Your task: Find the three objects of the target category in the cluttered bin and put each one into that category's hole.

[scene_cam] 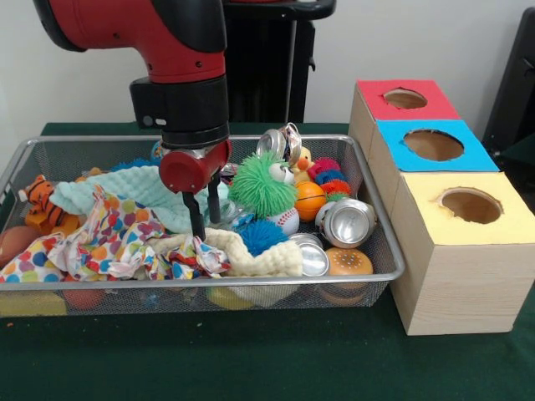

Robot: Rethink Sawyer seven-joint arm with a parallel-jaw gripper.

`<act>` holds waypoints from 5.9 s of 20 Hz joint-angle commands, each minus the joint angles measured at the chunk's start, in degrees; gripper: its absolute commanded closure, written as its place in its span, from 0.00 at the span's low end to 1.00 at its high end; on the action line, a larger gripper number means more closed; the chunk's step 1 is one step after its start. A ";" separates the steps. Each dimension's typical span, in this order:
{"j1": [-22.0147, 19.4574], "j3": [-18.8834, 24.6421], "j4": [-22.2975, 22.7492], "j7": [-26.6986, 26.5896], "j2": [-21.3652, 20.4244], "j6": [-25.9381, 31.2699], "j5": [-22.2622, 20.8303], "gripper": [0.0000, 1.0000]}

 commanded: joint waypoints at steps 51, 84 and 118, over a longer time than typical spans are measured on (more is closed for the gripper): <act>-0.60 0.56 4.99 14.40 2.15 -3.59 -2.02 0.00; -1.95 0.91 3.64 14.90 9.19 -9.72 -1.43 1.00; -5.25 6.49 14.75 13.06 -12.29 6.71 4.35 1.00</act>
